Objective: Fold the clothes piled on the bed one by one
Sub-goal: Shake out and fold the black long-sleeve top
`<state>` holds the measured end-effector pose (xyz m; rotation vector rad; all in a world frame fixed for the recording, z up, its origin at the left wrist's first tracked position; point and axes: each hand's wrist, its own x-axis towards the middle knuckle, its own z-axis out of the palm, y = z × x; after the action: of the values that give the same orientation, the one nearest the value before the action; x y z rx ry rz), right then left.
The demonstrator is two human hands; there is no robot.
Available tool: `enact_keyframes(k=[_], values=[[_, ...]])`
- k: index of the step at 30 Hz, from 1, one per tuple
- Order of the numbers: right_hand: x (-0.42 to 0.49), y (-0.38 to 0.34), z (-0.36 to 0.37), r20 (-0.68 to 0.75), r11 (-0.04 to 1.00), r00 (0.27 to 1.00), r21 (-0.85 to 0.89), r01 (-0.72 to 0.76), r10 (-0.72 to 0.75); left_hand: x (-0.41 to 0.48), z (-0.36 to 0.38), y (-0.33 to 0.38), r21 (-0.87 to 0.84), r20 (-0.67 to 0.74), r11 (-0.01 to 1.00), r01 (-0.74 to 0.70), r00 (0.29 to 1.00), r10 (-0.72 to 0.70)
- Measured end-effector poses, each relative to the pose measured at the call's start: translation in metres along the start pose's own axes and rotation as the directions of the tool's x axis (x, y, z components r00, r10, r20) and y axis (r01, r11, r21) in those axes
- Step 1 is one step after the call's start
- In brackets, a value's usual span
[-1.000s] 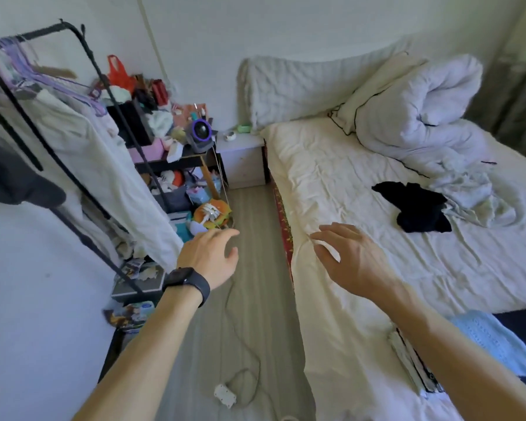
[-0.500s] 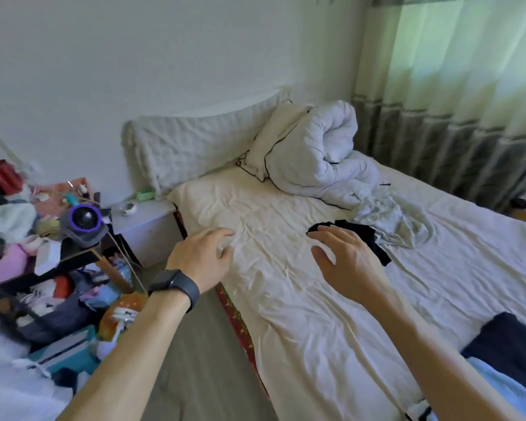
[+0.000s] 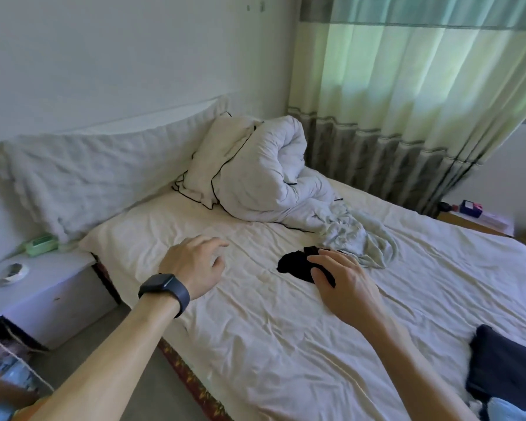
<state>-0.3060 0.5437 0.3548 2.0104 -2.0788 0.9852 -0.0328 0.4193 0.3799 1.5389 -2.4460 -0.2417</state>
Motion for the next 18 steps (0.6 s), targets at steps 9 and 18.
enact_keyframes(k=[9, 18], values=[[0.043, 0.009, 0.115, 0.141, 0.894, 0.884, -0.115, -0.433, 0.446, 0.150, 0.034, -0.103, 0.033, 0.210, 0.981, -0.193, 0.961, 0.182], [0.003, 0.058, 0.232, 0.363, 0.662, 0.560, -0.297, -0.688, 0.744, 0.245, 0.193, -0.111, 0.039, 0.591, 0.926, -0.374, 0.756, 0.280]])
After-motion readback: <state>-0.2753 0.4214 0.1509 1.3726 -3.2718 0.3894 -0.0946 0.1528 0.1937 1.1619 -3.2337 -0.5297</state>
